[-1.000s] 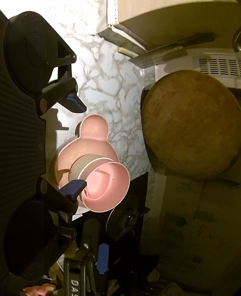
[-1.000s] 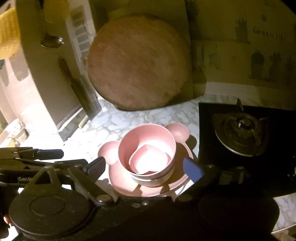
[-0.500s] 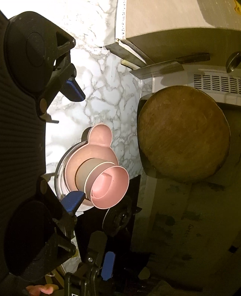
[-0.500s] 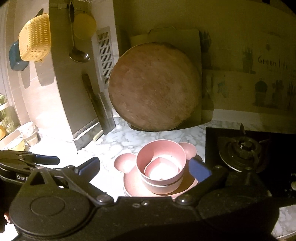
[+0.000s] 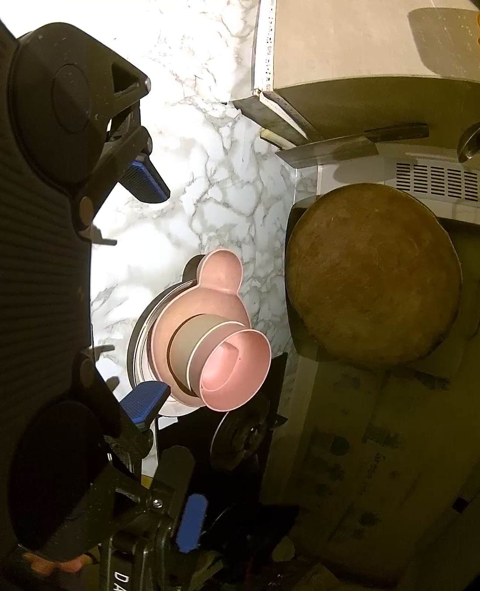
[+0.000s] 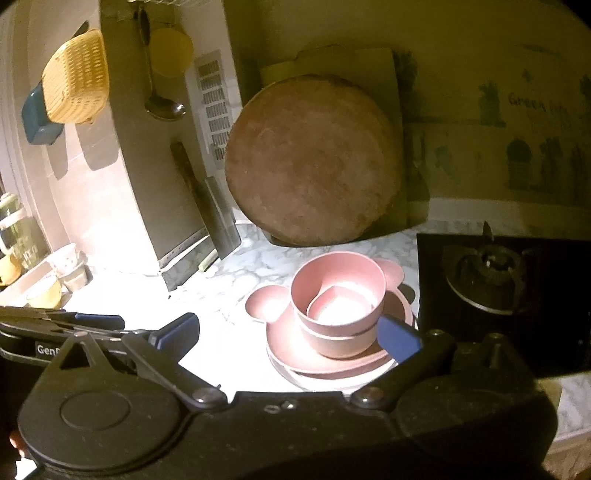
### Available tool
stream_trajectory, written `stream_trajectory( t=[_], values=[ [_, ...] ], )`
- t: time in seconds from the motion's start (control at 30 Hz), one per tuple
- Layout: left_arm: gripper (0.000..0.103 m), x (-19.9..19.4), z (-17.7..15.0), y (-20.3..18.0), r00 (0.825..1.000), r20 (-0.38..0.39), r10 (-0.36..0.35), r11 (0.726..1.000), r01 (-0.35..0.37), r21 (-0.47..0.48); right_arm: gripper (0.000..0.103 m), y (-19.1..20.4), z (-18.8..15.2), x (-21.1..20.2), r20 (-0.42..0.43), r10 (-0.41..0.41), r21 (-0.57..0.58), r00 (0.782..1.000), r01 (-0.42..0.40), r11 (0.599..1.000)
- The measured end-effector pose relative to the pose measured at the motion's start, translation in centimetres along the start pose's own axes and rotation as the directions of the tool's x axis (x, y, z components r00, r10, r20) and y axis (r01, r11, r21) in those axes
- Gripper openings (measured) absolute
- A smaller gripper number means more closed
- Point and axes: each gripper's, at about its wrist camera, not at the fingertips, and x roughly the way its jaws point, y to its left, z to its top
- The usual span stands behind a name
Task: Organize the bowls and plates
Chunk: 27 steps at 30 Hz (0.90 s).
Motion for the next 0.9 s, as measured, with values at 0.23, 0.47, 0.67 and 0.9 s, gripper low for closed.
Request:
stream_trajectory(
  t=[0.23,0.47,0.67,0.9],
  values=[
    [0.103,-0.3,-0.19,-0.28,1.0,0.002,0.017,1.0,-0.017,-0.014,0.103,-0.06,-0.51,-0.28,-0.016,-0.01,0.036,1.0,0.011,0.999],
    [0.103,-0.26,-0.16,-0.62,1.0,0.009,0.027,1.0,-0.027,-0.012,0.103,-0.05,-0.52,-0.77,0.002,-0.042,0.052,0.999,0.042,0.998],
    [0.103,-0.41,0.13,-0.65,0.999,0.031,0.04,0.999,-0.039,-0.014,0.103,-0.09,-0.46,-0.73,-0.002,-0.049,0.051,0.999,0.049,0.998],
    [0.103,-0.65,0.27,-0.57,0.997,0.061,0.042,0.999,-0.04,-0.021,0.103,0.31,-0.38,-0.5,0.0,-0.035,0.034,0.999,0.035,0.999]
  ],
)
